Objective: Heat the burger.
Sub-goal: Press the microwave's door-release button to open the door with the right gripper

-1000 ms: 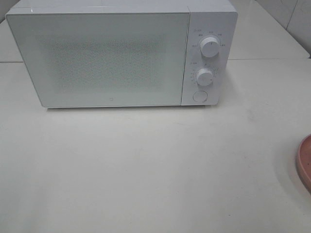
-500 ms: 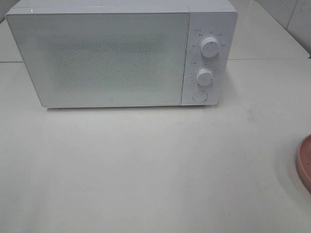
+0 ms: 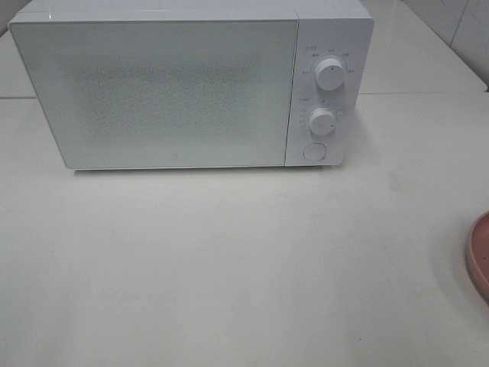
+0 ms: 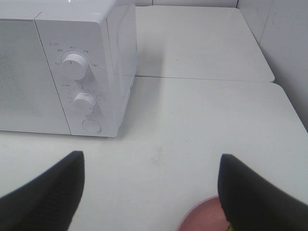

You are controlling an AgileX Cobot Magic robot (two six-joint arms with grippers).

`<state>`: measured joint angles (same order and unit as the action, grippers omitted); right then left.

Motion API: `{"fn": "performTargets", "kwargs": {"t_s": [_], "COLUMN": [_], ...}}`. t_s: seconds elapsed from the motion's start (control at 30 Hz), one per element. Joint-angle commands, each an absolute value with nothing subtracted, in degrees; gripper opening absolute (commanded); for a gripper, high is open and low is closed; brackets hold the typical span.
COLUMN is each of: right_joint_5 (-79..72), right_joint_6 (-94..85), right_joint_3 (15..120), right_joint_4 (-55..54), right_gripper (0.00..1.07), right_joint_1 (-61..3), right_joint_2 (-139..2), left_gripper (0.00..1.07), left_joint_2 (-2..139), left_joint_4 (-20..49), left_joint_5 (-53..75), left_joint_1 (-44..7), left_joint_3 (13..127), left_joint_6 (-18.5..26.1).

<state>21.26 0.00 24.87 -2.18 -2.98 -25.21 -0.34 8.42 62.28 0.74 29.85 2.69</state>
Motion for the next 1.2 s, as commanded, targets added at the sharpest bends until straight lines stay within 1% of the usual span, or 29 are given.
{"fn": "performTargets", "kwargs": {"t_s": [0.03,0.13,0.37,0.5,0.57,0.67,0.73,0.87,0.93,1.03,1.1,1.2], "right_joint_5": [14.5,13.1,1.3,-3.7,-9.9,-11.3,-16.8,-21.6,-27.0,-28.5,-36.7,-41.0], "right_joint_6": [-0.3,-0.3,-0.3,0.0,0.0,-0.3,-0.3,-0.3,-0.3,-0.3,-0.3,-0.3], "right_joint_3": [21.6,21.0,16.7,16.7,16.7,16.7,16.7,16.7,16.7,16.7,16.7,16.7], "right_joint_4": [-2.2,-2.2,-0.4,0.6,0.6,0.6,0.6,0.8,0.8,0.8,0.8,0.8], "right_gripper": [0.74,0.74,0.74,0.74,0.74,0.74,0.74,0.74,0.74,0.74,0.74,0.74], "right_joint_1": [-3.0,-3.0,-3.0,-3.0,-3.0,-3.0,-3.0,-3.0,-3.0,-3.0,-3.0,-3.0], "right_joint_2": [-27.0,-27.5,-34.2,-37.7,-42.3,-43.7,-49.0,-52.8,-56.4,-57.6,-61.9,-64.6], "left_gripper": [0.98,0.98,0.98,0.98,0.98,0.98,0.98,0.98,0.98,0.98,0.98,0.98], "left_joint_2": [-1.6,-1.6,-1.6,-1.6,-1.6,-1.6,-1.6,-1.6,-1.6,-1.6,-1.6,-1.6], "left_joint_4": [8.8,8.8,8.8,8.8,8.8,8.8,8.8,8.8,8.8,8.8,8.8,8.8], "left_joint_5": [61.4,61.4,61.4,61.4,61.4,61.4,61.4,61.4,61.4,61.4,61.4,61.4], "left_joint_1": [0.5,0.5,0.5,0.5,0.5,0.5,0.5,0.5,0.5,0.5,0.5,0.5], "left_joint_3": [29.7,29.7,29.7,29.7,29.7,29.7,29.7,29.7,29.7,29.7,29.7,29.7], "left_joint_6": [2.7,2.7,2.7,2.7,2.7,2.7,2.7,2.7,2.7,2.7,2.7,2.7]}}
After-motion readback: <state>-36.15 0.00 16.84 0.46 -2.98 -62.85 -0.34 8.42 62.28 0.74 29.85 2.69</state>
